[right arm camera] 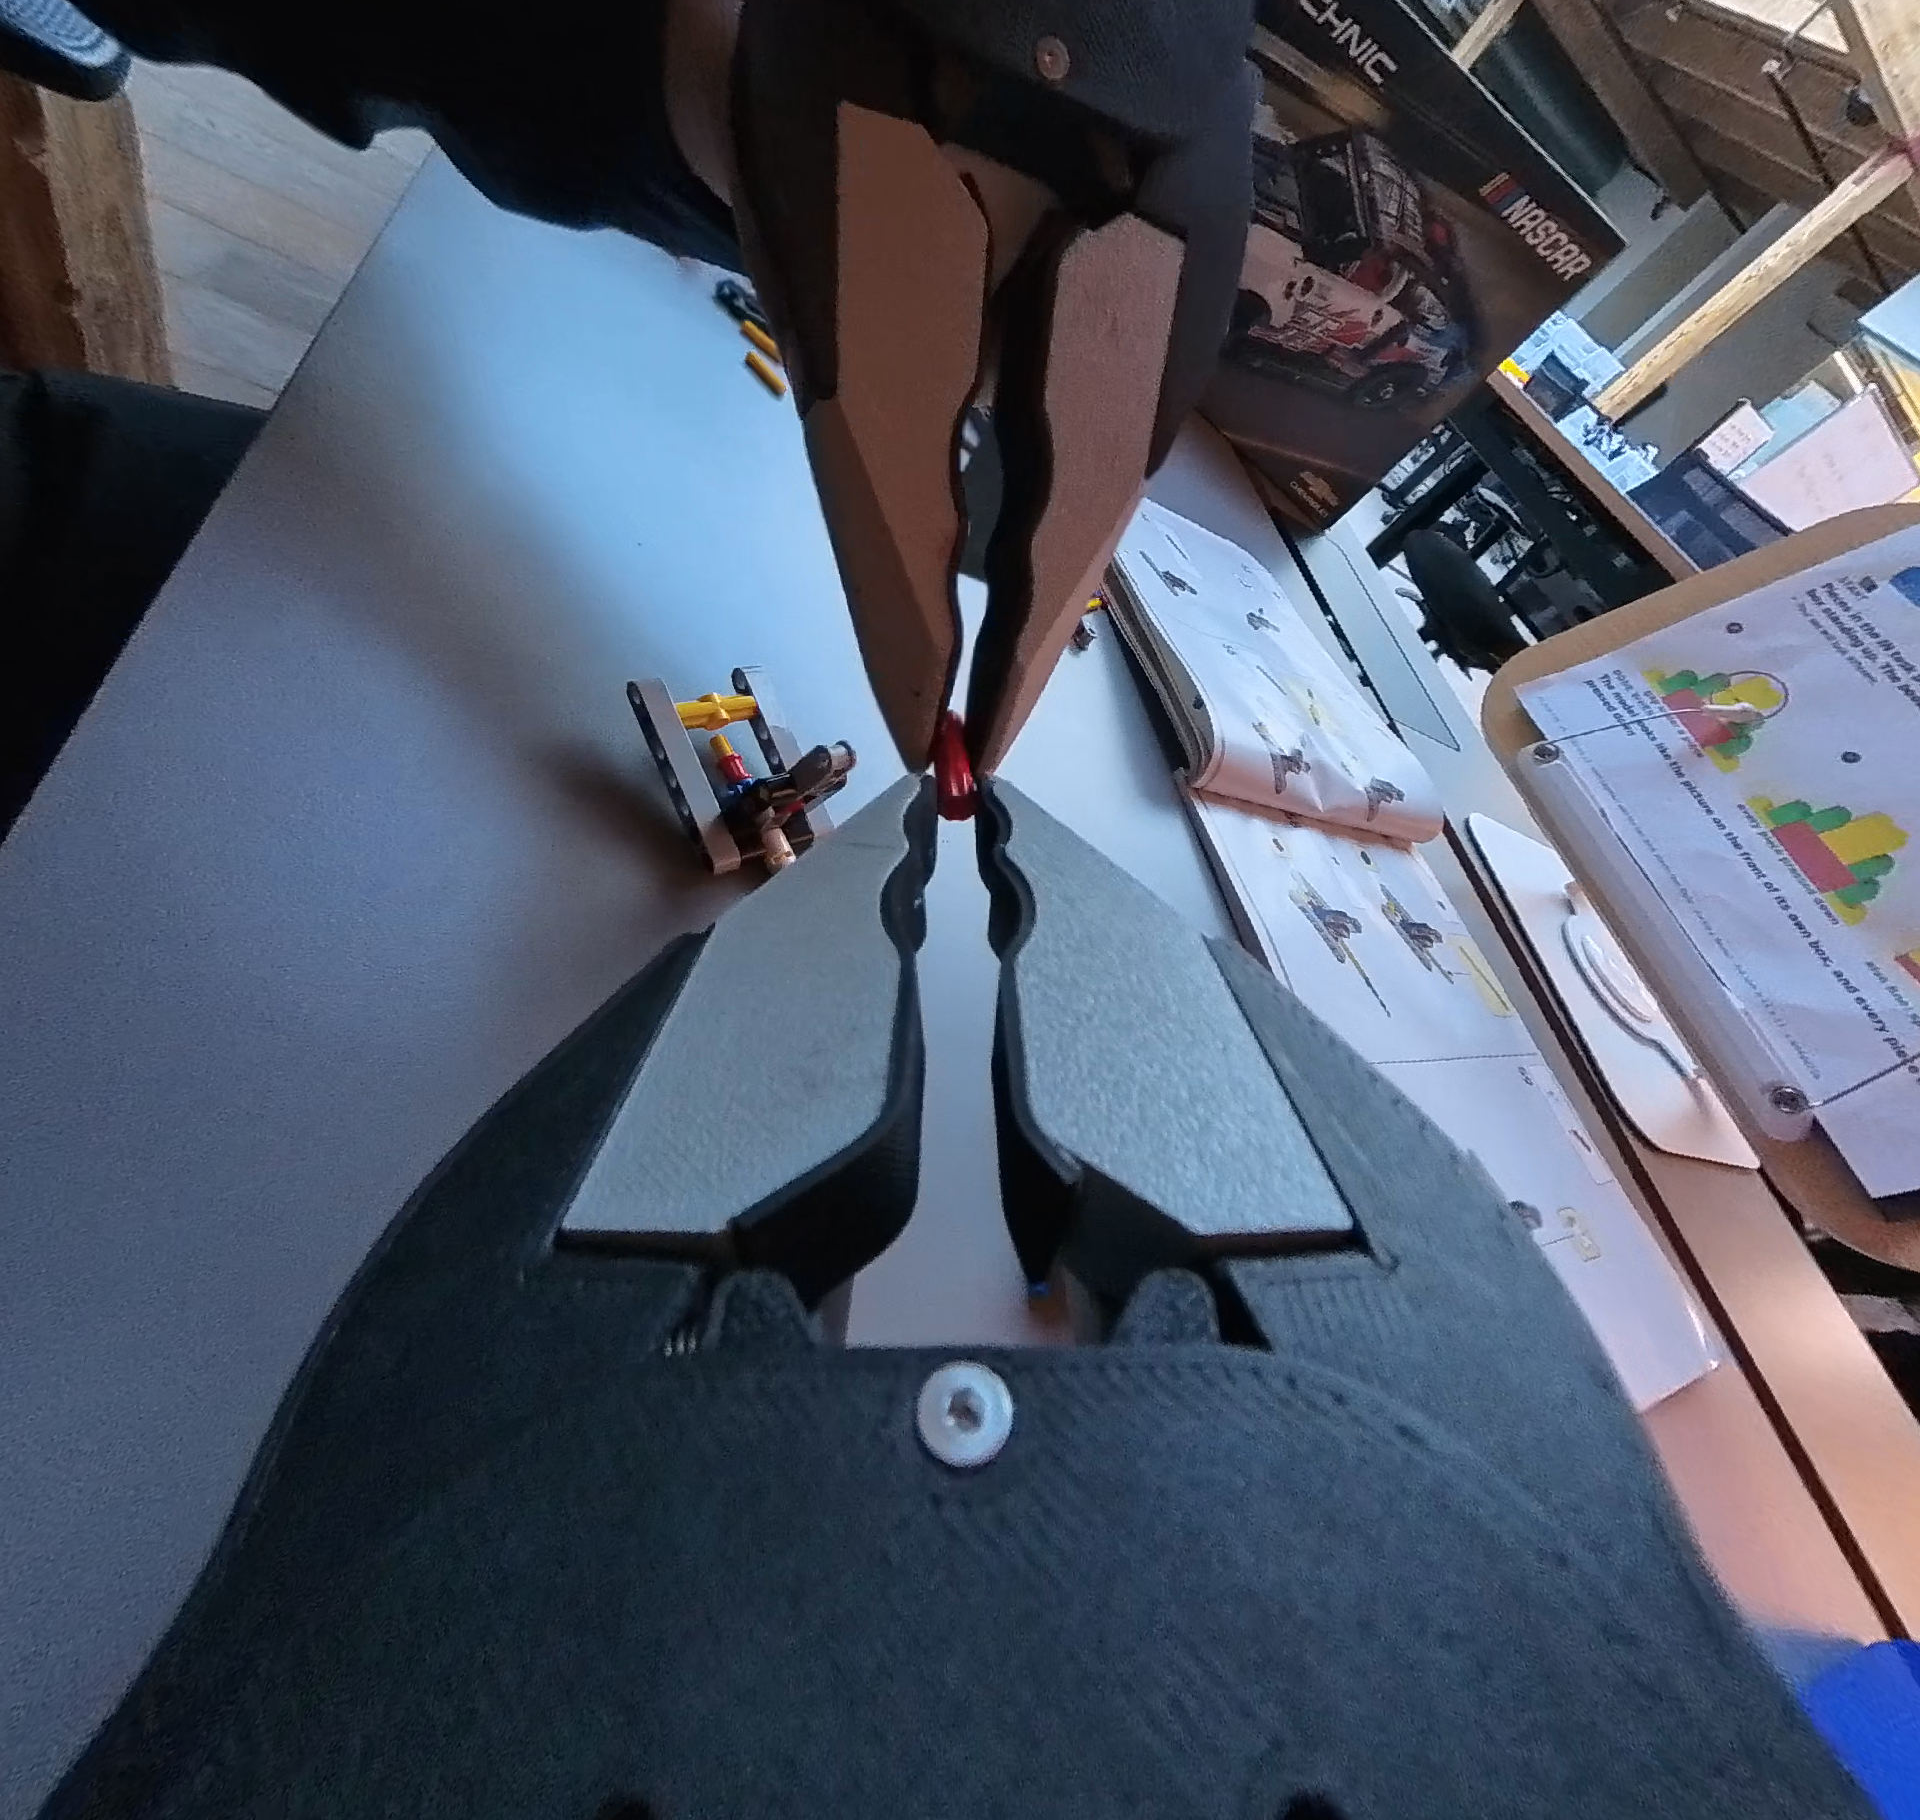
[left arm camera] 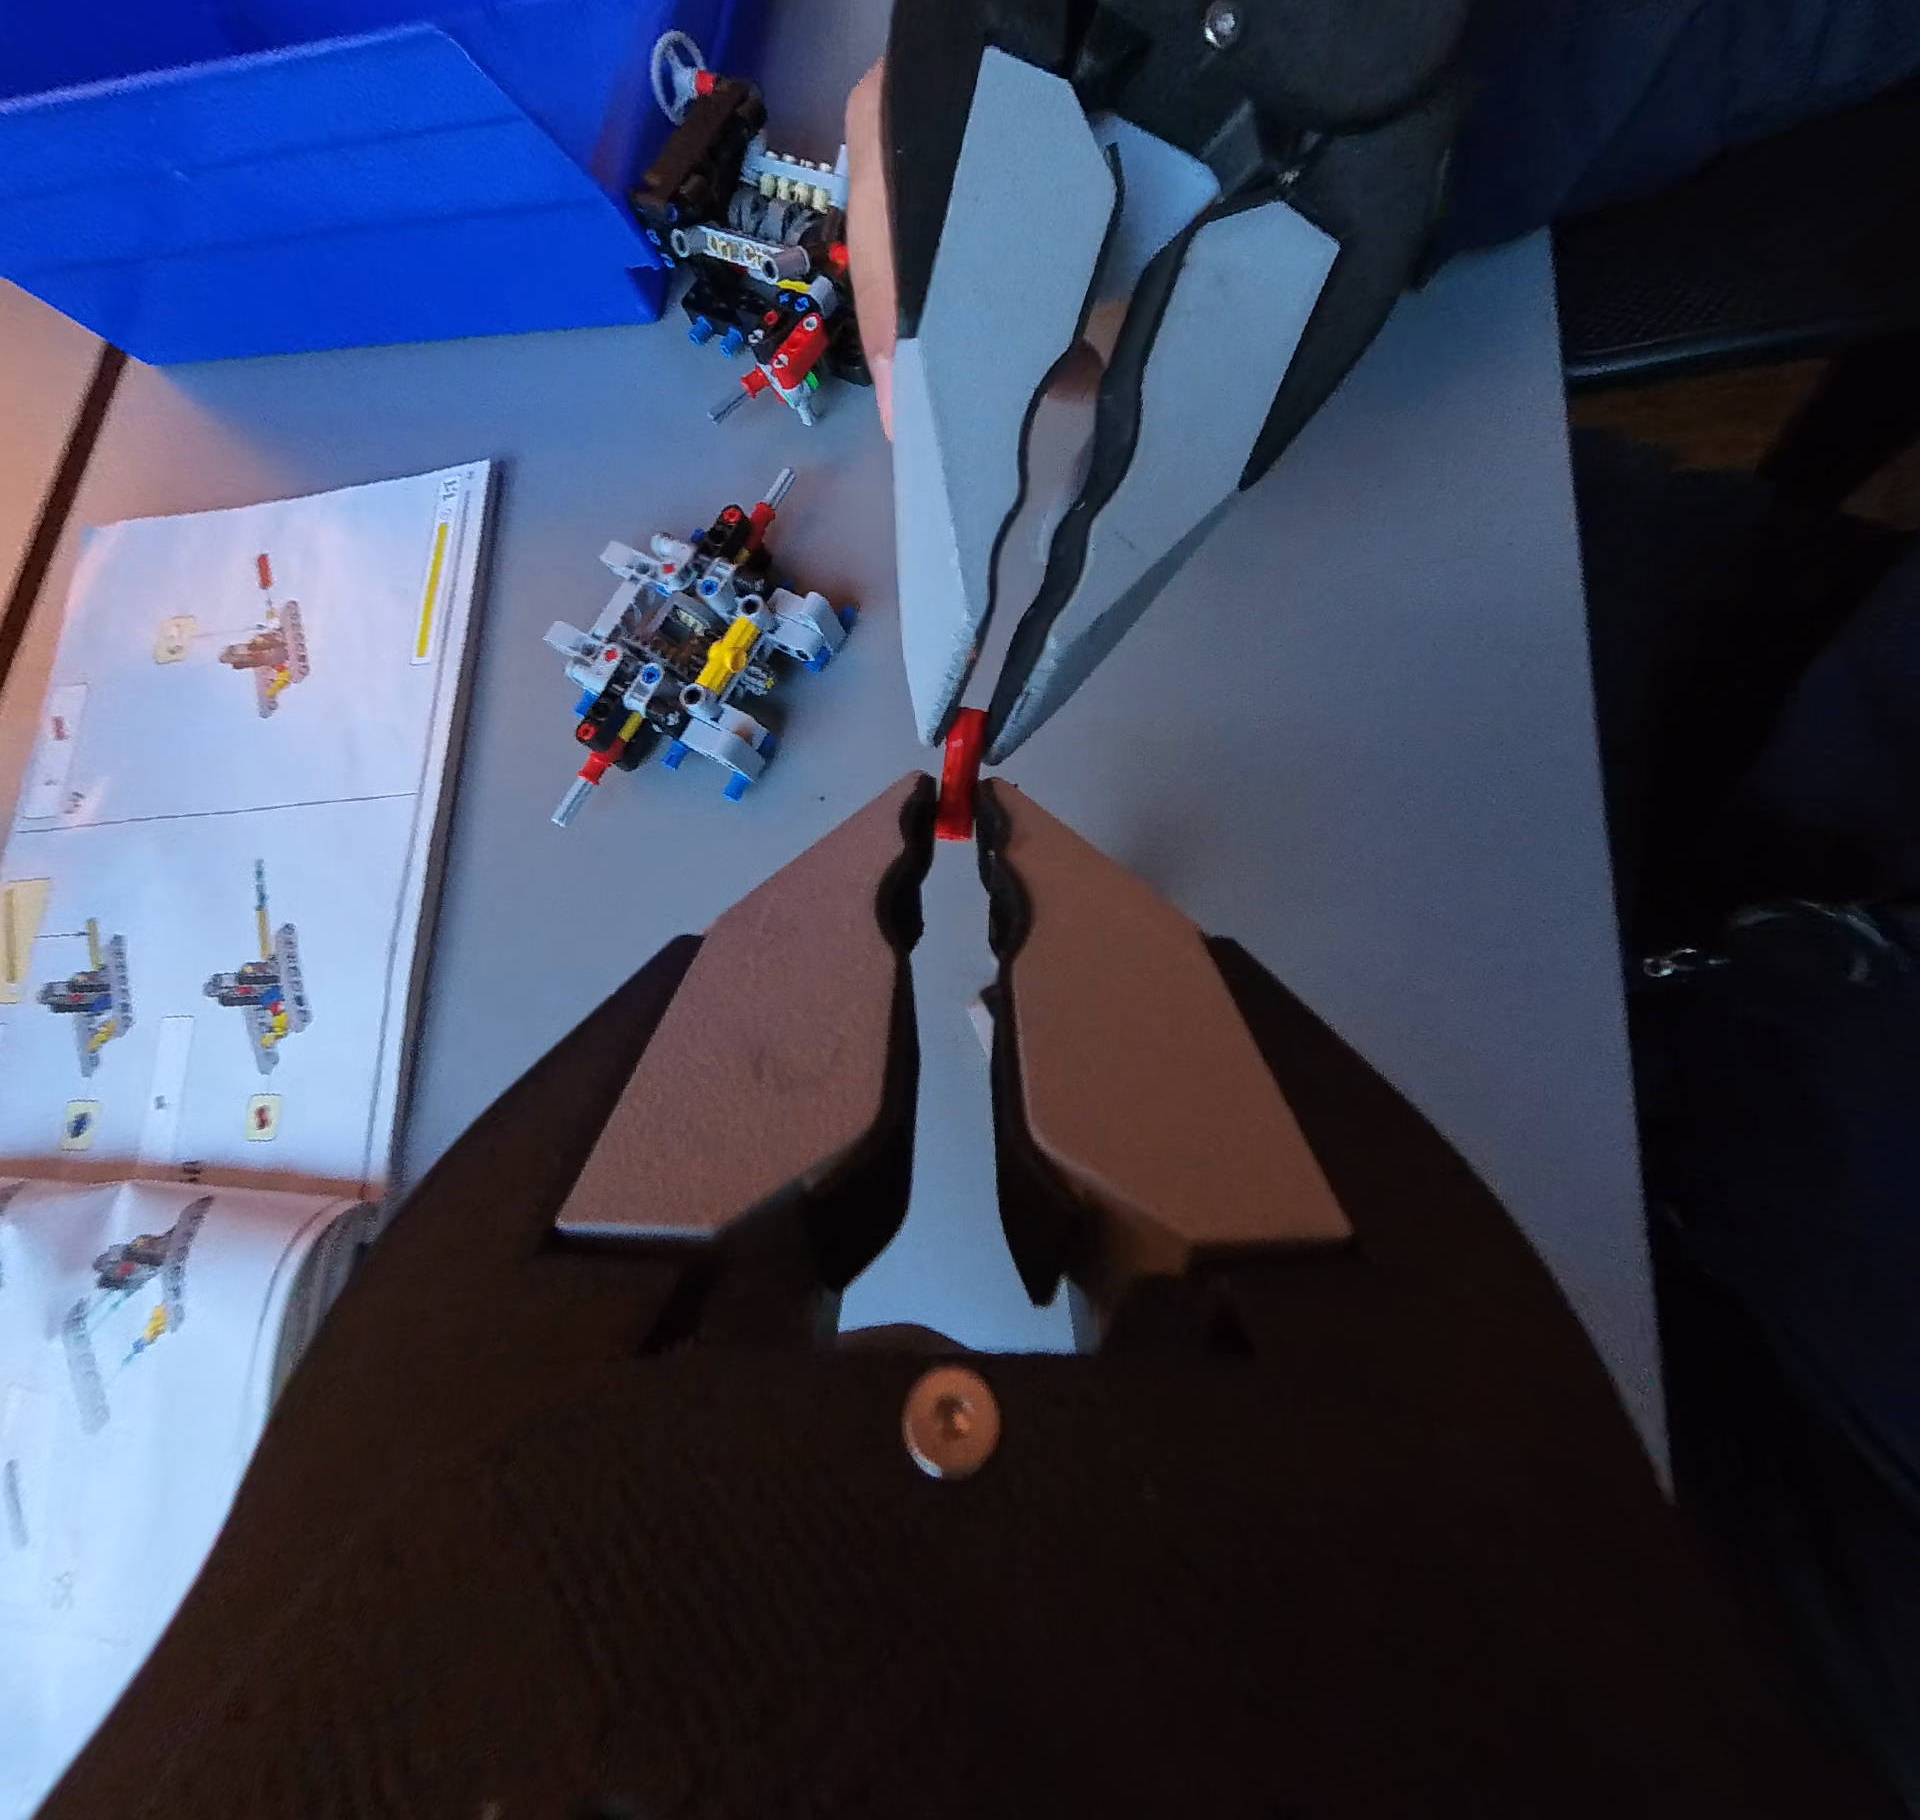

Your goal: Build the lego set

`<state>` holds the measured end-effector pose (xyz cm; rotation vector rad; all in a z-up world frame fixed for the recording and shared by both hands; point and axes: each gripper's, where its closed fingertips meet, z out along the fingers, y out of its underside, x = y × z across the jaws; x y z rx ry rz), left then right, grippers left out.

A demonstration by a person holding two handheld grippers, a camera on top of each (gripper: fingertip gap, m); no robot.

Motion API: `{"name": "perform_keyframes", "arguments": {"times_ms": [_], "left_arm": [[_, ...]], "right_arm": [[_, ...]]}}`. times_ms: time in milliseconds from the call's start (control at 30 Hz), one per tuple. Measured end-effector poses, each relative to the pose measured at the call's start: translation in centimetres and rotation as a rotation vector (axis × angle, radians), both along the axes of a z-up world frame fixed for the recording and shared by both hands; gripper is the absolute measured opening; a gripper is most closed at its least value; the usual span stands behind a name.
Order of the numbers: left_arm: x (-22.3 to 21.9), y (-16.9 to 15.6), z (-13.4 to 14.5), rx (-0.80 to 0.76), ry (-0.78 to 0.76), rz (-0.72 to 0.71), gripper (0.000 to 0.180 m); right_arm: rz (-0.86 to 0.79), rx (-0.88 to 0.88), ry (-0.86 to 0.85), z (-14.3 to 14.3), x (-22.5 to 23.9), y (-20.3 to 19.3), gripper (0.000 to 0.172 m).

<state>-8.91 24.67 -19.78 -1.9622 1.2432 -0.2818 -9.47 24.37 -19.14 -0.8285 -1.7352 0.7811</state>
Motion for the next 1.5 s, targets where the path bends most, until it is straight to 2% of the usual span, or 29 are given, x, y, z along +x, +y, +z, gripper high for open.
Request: {"name": "perform_keyframes", "arguments": {"times_ms": [200, 533, 600, 867, 1000, 1200, 1500], "left_arm": [[-0.2, 0.3, -0.6, 0.163, 0.247, -0.018, 0.004], [-0.2, 0.2, -1.0, 0.165, 0.282, -0.016, 0.004], [-0.4, 0.0, -1.2, 0.128, 0.256, 0.002, 0.009], [-3.5, -1.6, 0.3, -0.037, -0.068, 0.179, 0.048], [-5.3, -3.0, -0.6, -0.108, -0.133, 0.243, 0.054], [-5.7, -4.2, -2.5, -0.152, -0.124, 0.273, 0.061], [-6.0, -4.1, -4.3, -0.152, -0.035, 0.274, 0.066]], "right_arm": [[0.021, -0.105, -0.041, -0.5, 0.1, 0.2, 0.003], [0.019, -0.075, -0.070, -1.3, -0.2, 0.0, 0.004], [0.018, -0.079, -0.091, -1.7, -0.3, 0.1, 0.004], [-0.023, -0.122, -0.093, -1.6, -0.1, 1.5, 0.003], [-0.023, -0.117, -0.102, -1.9, -0.2, 1.5, 0.003], [-0.023, -0.134, -0.098, -1.9, -0.2, 1.6, 0.004], [0.016, -0.159, -0.128, -2.3, 0.1, 1.4, 0.003]]}}
